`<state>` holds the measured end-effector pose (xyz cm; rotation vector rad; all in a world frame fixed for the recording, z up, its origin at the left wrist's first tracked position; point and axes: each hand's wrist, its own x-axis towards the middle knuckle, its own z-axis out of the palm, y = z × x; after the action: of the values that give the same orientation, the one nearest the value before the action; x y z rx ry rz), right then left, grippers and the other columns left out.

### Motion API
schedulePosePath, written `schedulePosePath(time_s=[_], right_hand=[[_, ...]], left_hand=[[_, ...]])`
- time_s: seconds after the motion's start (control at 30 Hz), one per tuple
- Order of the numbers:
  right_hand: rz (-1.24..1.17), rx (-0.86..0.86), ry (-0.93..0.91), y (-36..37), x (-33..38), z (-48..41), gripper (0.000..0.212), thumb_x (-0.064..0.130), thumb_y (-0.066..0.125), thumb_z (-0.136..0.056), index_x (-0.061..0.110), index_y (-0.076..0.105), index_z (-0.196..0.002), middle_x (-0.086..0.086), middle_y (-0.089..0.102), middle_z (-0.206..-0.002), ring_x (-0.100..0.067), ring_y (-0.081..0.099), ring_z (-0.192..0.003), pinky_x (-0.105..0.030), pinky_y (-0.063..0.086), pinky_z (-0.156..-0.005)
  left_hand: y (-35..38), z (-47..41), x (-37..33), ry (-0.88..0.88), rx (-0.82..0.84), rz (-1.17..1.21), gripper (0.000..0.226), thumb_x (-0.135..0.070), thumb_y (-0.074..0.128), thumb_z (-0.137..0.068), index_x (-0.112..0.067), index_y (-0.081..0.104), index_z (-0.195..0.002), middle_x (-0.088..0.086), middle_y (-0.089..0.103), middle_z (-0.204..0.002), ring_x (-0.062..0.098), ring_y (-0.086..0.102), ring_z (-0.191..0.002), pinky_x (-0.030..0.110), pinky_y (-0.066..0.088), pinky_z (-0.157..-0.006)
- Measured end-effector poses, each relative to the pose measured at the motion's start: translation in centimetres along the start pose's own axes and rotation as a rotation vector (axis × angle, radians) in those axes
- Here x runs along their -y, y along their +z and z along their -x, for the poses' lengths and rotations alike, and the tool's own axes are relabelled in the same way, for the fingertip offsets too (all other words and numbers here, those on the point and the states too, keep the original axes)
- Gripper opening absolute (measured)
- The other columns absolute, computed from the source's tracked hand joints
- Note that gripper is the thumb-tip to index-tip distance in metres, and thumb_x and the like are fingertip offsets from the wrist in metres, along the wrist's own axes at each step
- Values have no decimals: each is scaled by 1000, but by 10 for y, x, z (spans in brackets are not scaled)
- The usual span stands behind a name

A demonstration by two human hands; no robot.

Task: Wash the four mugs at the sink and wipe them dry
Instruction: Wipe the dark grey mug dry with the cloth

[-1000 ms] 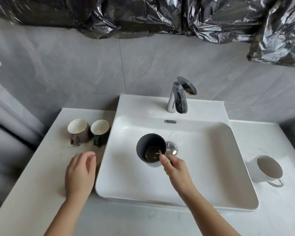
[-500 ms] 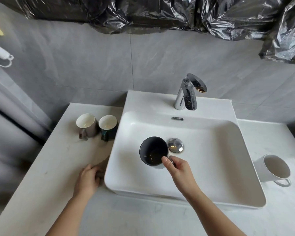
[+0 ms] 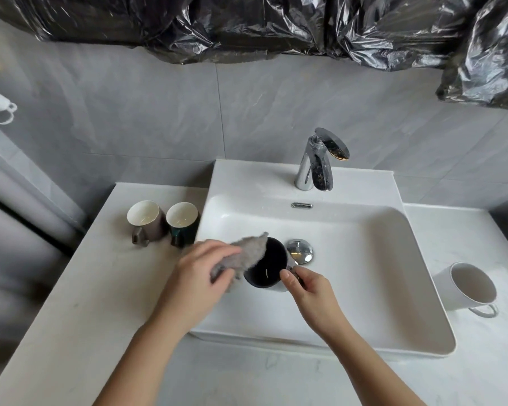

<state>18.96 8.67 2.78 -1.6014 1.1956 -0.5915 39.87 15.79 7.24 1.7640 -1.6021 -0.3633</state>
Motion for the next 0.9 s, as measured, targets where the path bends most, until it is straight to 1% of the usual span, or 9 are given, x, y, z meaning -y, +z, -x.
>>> schedulePosePath(time_s=[0.13, 0.2, 0.3, 0.4, 0.5, 0.7, 0.77, 0.83, 0.9], right_hand=[[97, 5, -29, -8, -1, 2, 44, 28, 59, -98, 14, 37, -62, 11, 29, -50, -9, 24, -51, -22, 23, -48], [95, -5, -17, -12, -3, 4, 44, 27, 59, -98, 14, 38, -62, 11, 29, -50, -8, 25, -51, -22, 23, -48], [78, -22, 17, -21, -8, 6, 41, 25, 55, -100, 10, 41, -64, 10, 29, -55, -8, 25, -52, -21, 24, -50], [42, -34, 42, -32, -13, 4, 38, 24, 51, -102, -2, 51, -75, 1, 34, -64, -10, 28, -59, -26, 23, -54], [30, -27, 44, -42, -16, 2, 37, 24, 52, -102, -4, 55, -78, 0, 35, -66, -10, 29, -60, -26, 23, -55], [64, 5, 31, -50, -19, -5, 42, 19, 53, -100, 13, 39, -61, 11, 28, -57, -7, 25, -53, -20, 25, -51], [75, 29, 17, -51, -21, -7, 42, 18, 54, -100, 13, 37, -62, 12, 27, -56, -7, 25, -53, -19, 26, -51], [83, 63, 6, -49, -21, -7, 42, 17, 54, -100, 8, 38, -63, 12, 28, -55, -7, 25, -53, -19, 25, -51], [60, 78, 7, -47, -21, -8, 42, 17, 53, -101, 2, 38, -65, 12, 28, -56, -7, 25, -54, -20, 23, -50]], left_hand=[[34, -20, -20, 32, 291, -37, 29, -14, 68, -77, -27, 56, -100, -16, 51, -104, 8, 55, -94, 27, 45, -85], [49, -29, -22, 1, 280, 0, 28, -13, 69, -75, -25, 53, -94, -14, 47, -102, 11, 54, -89, 32, 47, -81], [71, -38, -22, -10, 207, 113, 24, -15, 73, -75, -19, 57, -93, -9, 57, -97, 10, 55, -91, 30, 44, -82], [81, -38, -12, 246, 135, -16, 22, -33, 61, -85, -23, 68, -103, -13, 68, -114, 8, 54, -120, 30, 29, -106], [73, -33, -1, 423, 265, -77, 40, -30, 54, -88, -22, 61, -127, -9, 55, -136, 9, 47, -128, 30, 28, -111], [85, -45, 8, 504, 538, -156, 47, -11, 41, -92, -20, 52, -137, -4, 53, -141, 15, 52, -126, 29, 46, -100], [90, -55, 1, 489, 620, -158, 45, -4, 42, -91, -24, 55, -130, -8, 60, -125, 18, 59, -108, 28, 50, -83], [96, -65, -8, 479, 660, -260, 29, -3, 47, -92, -18, 62, -113, -6, 58, -98, 21, 56, -84, 25, 38, -66], [103, -70, -14, 489, 548, -311, 16, 0, 54, -83, -11, 64, -89, 3, 58, -81, 25, 57, -69, 26, 35, -56]])
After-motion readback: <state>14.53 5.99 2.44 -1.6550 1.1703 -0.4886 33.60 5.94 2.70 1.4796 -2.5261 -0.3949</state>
